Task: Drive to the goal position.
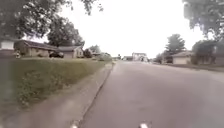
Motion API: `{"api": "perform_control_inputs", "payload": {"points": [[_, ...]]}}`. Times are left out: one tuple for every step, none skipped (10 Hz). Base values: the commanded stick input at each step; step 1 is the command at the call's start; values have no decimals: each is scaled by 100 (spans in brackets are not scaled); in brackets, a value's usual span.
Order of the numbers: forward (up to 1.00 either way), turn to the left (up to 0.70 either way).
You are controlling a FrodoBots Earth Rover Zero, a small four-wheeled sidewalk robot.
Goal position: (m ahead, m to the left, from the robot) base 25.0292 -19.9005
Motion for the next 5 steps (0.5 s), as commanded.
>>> {"api": "perform_control_inputs", "payload": {"points": [[100,0],[100,0],[100,0],[100,0],[100,0]]}}
